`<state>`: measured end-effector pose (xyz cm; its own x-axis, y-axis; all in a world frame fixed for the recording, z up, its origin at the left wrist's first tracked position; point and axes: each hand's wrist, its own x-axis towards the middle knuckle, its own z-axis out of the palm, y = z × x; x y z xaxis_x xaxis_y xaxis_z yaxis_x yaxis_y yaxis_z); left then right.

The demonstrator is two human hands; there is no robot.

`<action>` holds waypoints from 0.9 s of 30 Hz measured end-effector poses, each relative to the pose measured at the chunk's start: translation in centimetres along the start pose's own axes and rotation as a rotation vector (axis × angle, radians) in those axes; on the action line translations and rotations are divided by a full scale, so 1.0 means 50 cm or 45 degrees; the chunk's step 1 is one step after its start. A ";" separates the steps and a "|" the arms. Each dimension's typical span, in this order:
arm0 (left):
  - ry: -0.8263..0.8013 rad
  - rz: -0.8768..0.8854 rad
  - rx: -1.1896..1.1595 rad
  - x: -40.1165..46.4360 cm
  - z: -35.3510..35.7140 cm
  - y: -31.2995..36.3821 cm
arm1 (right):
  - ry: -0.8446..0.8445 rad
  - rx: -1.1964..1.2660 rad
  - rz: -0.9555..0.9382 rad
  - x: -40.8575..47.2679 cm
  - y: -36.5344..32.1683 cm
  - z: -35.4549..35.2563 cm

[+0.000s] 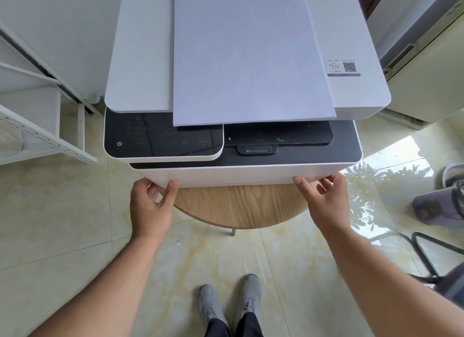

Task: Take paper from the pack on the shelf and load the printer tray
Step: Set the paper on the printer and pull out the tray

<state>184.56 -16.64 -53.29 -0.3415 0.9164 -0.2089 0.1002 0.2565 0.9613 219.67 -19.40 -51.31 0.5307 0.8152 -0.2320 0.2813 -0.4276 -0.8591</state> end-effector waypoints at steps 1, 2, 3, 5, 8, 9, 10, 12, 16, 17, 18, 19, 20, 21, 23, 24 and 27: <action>0.001 -0.004 -0.030 -0.002 0.004 0.002 | 0.006 -0.004 0.005 0.000 -0.001 0.000; 0.002 -0.008 -0.053 -0.004 0.008 0.004 | 0.015 -0.011 0.009 0.001 -0.003 0.000; 0.012 -0.008 -0.072 -0.006 0.011 0.007 | 0.026 -0.021 0.006 0.001 -0.004 0.000; 0.040 0.004 -0.065 -0.008 0.016 0.011 | 0.055 -0.047 -0.006 0.002 -0.005 0.002; 0.090 0.013 -0.007 -0.005 0.016 0.009 | 0.095 -0.088 -0.010 0.002 -0.002 0.004; 0.097 0.018 0.004 -0.003 0.015 0.007 | 0.102 -0.101 -0.013 0.003 0.000 0.004; 0.103 0.025 0.020 0.000 0.013 0.005 | 0.108 -0.113 -0.019 0.005 0.001 0.004; 0.120 0.034 0.060 0.002 0.011 0.005 | 0.118 -0.142 -0.032 0.009 0.005 0.003; 0.139 0.059 0.099 0.003 0.012 0.004 | 0.138 -0.193 -0.044 0.016 0.010 0.002; 0.139 0.065 0.101 0.003 0.012 0.004 | 0.141 -0.198 -0.047 0.017 0.011 0.002; 0.138 0.072 0.108 0.004 0.011 0.003 | 0.142 -0.199 -0.049 0.018 0.011 0.001; 0.137 0.079 0.118 0.005 0.010 0.002 | 0.140 -0.199 -0.050 0.018 0.012 0.000; 0.140 0.085 0.141 0.005 0.010 0.001 | 0.137 -0.199 -0.050 0.019 0.012 -0.001; 0.147 0.090 0.166 0.005 0.010 0.003 | 0.131 -0.197 -0.047 0.021 0.012 -0.002; 0.162 0.096 0.208 0.004 0.010 0.007 | 0.117 -0.197 -0.041 0.024 0.012 -0.004; 0.166 0.101 0.220 0.004 0.010 0.008 | 0.116 -0.197 -0.042 0.026 0.012 -0.005; 0.190 0.107 0.260 -0.001 0.011 0.012 | 0.132 -0.205 -0.051 0.029 0.018 -0.005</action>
<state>185.16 -16.38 -52.79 -0.4566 0.8854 -0.0868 0.3154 0.2523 0.9148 220.91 -18.74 -52.31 0.5936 0.7917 -0.1441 0.4234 -0.4596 -0.7807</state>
